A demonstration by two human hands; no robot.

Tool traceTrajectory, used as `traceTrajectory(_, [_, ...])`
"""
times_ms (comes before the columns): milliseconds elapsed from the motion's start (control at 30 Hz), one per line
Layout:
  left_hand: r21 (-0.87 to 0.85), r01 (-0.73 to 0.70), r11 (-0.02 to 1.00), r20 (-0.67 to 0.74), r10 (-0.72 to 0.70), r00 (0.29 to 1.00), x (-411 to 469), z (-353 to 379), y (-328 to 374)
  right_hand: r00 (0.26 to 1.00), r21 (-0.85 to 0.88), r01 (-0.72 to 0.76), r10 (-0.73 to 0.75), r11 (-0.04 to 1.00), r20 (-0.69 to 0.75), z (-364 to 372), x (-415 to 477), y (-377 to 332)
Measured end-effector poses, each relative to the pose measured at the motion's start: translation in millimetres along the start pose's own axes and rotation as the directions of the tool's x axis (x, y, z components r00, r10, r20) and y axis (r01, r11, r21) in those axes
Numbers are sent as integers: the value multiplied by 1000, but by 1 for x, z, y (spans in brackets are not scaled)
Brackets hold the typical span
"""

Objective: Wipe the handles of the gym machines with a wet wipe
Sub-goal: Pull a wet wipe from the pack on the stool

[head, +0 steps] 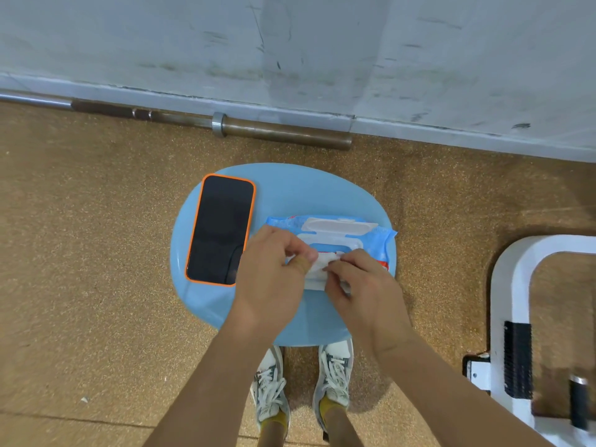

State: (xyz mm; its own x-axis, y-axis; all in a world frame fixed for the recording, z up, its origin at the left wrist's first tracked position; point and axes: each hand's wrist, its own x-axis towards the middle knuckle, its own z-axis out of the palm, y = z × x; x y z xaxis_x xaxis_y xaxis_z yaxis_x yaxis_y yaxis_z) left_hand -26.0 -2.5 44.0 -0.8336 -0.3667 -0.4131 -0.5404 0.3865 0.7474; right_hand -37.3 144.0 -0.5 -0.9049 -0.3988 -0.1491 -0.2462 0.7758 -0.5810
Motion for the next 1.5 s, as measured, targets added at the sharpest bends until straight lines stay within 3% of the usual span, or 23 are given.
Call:
traceTrajectory(100, [-204, 191, 960, 32, -189, 982, -3, -4, 3, 998, 24, -48, 47, 999, 36, -3, 2, 0])
traceTrajectory(233, [-475, 194, 858, -133, -288, 948, 4, -30, 15, 971, 2, -184, 182, 983, 155, -12, 11, -3])
traceTrajectory(300, [-495, 164, 853, -139, -265, 954, 13, -43, 19, 945, 6, -253, 246, 967, 214, -18, 16, -11])
traceTrajectory(367, [-430, 172, 886, -13, -196, 980, 15, -43, 21, 899, 133, -406, 370, 904, 233, -30, 21, -22])
traceTrajectory(400, [-426, 174, 888, 51, -168, 984, 14, -39, 19, 856, 320, -512, 440, 797, 272, -37, 22, -28])
traceTrajectory(433, [-424, 174, 889, 83, -153, 985, 12, -34, 18, 804, 554, -593, 470, 584, 365, -44, 23, -33])
traceTrajectory(467, [-425, 173, 888, 81, -153, 985, 9, -29, 16, 757, 709, -636, 426, 306, 496, -51, 23, -37])
traceTrajectory(500, [-431, 168, 887, 61, -157, 986, 5, -23, 15, 733, 754, -649, 353, 105, 582, -57, 22, -40])
traceTrajectory(533, [-436, 161, 885, 28, -165, 986, 3, -18, 14, 736, 757, -651, 287, 55, 613, -60, 21, -40])
traceTrajectory(567, [-443, 156, 883, 1, -174, 985, 1, -13, 14, 760, 759, -639, 251, 123, 599, -59, 19, -39])
traceTrajectory(633, [-490, 177, 854, -13, -210, 978, -4, -6, 18, 818, 726, -575, 287, 377, 498, -55, 18, -34])
traceTrajectory(667, [-566, 206, 798, 0, -250, 968, -5, -4, 20, 833, 716, -552, 323, 427, 450, -54, 18, -29])
traceTrajectory(767, [-818, 282, 501, 57, -418, 907, -5, -2, 22, 821, 779, -547, 381, 307, 426, -58, 13, -15])
traceTrajectory(900, [-953, 185, 241, 50, -474, 879, -3, -26, 13, 740, 835, -538, 539, 115, 402, -73, 3, 6])
traceTrajectory(933, [-951, 181, 249, 51, -454, 890, -5, -37, 13, 727, 841, -529, 571, 112, 382, -78, 0, 13])
traceTrajectory(1000, [-853, 293, 432, 111, -398, 911, -9, -54, 15, 723, 830, -535, 593, 155, 355, -86, -2, 20])
traceTrajectory(1067, [-439, 448, 779, 132, -437, 890, -11, -51, 14, 718, 803, -565, 593, 190, 364, -89, -2, 18])
traceTrajectory(1100, [-117, 404, 907, 117, -391, 913, -14, -43, 12, 716, 788, -583, 583, 197, 384, -89, 0, 14])
traceTrajectory(1133, [191, 294, 937, 112, -318, 941, -17, -32, 12, 713, 772, -603, 569, 200, 409, -88, 2, 10])
traceTrajectory(1200, [541, 80, 837, 106, -162, 981, -22, -8, 15, 708, 725, -642, 555, 249, 436, -82, 6, 2])
traceTrajectory(1300, [640, -20, 768, 78, -39, 996, -20, 22, 13, 763, 619, -630, 521, 470, 381, -70, 12, -6])
traceTrajectory(1433, [568, 21, 822, -45, 5, 999, -9, 26, 7, 872, 556, -477, 447, 681, 200, -48, 21, -11])
traceTrajectory(1500, [461, 11, 887, -119, 50, 992, -10, 21, 4, 909, 441, -410, 398, 799, 125, -35, 24, -13])
